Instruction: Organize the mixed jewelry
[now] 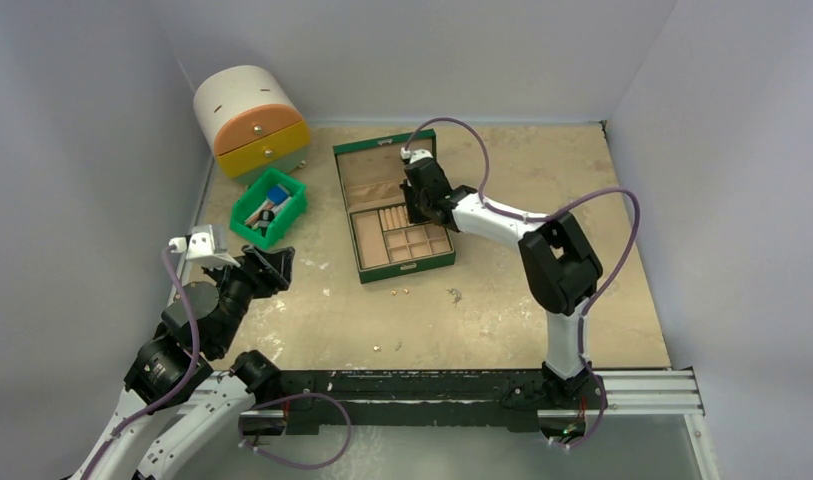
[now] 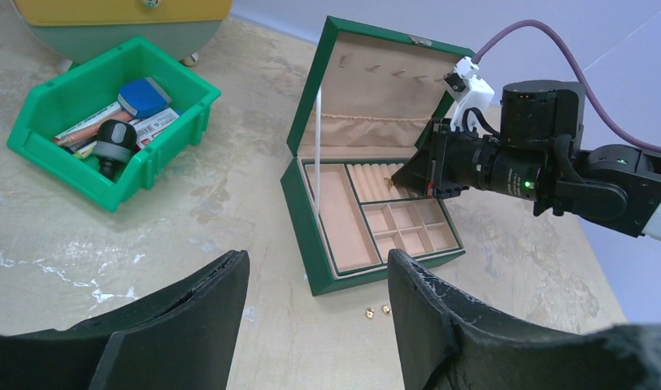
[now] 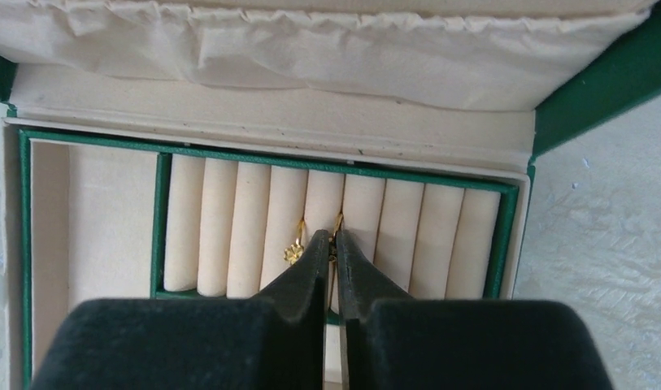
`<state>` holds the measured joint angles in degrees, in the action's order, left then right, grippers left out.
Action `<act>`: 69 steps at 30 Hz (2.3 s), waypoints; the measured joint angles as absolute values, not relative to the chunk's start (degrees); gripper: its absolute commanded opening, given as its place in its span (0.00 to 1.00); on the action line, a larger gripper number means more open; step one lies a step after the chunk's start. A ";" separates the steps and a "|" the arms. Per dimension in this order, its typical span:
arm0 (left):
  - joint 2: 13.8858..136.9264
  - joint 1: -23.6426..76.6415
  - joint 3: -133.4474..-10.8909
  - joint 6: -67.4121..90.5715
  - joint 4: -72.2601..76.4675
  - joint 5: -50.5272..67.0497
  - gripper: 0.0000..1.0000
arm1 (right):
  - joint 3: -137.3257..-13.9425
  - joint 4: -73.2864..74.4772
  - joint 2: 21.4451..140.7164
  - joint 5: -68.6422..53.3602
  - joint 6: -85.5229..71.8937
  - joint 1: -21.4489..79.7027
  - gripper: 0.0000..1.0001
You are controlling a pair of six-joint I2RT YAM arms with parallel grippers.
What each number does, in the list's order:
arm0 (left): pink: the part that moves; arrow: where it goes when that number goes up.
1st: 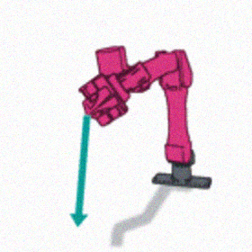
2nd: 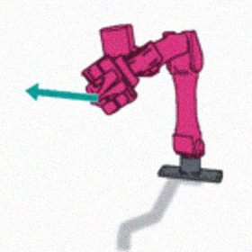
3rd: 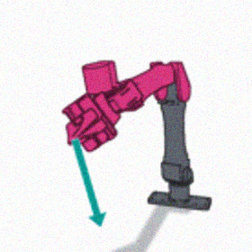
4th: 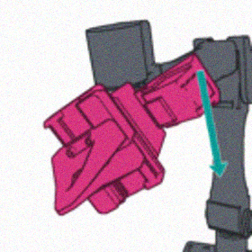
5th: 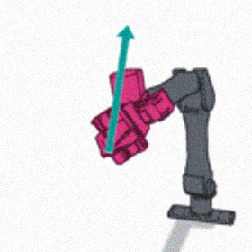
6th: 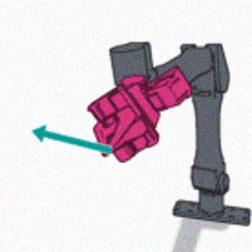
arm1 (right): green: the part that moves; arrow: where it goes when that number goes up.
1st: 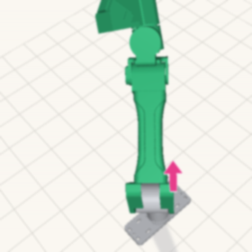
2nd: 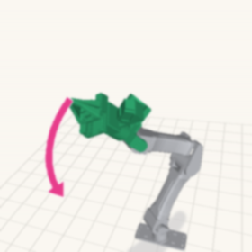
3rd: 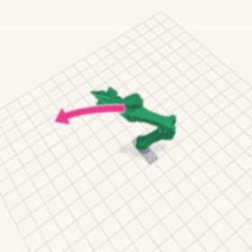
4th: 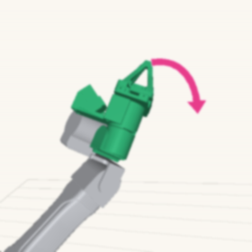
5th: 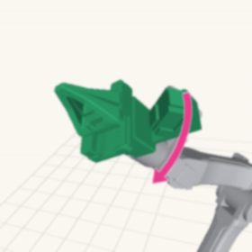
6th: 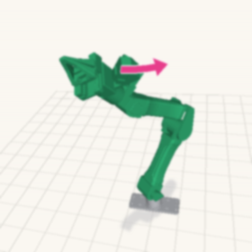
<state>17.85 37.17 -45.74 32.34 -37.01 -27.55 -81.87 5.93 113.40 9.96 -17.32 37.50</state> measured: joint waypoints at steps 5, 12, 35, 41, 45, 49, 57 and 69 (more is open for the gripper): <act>17.85 37.17 -45.74 32.32 -37.01 -27.55 0.63 | -80.90 7.86 111.50 10.02 -18.04 37.36 0.26; 17.76 37.17 -45.71 32.32 -37.01 -27.53 0.63 | -79.22 10.66 105.41 10.00 -19.00 36.99 0.32; 17.58 37.17 -45.36 32.32 -37.01 -27.49 0.63 | -54.46 17.54 69.08 9.45 -26.44 36.95 0.37; 17.61 37.17 -45.36 32.32 -37.01 -27.49 0.63 | -45.56 18.81 65.28 8.80 -29.95 36.95 0.37; 17.61 37.17 -45.36 32.32 -37.01 -27.49 0.63 | -40.27 18.55 65.23 6.96 -32.95 37.12 0.37; 17.61 37.17 -45.36 32.32 -37.01 -27.49 0.63 | -36.82 17.63 66.37 6.37 -37.04 38.39 0.39; 17.78 37.17 -45.36 32.32 -37.01 -27.49 0.63 | -36.12 14.50 72.82 9.23 -44.38 44.91 0.40; 17.78 37.15 -45.36 32.32 -37.01 -27.49 0.64 | -36.56 13.02 78.39 14.68 -51.11 47.81 0.35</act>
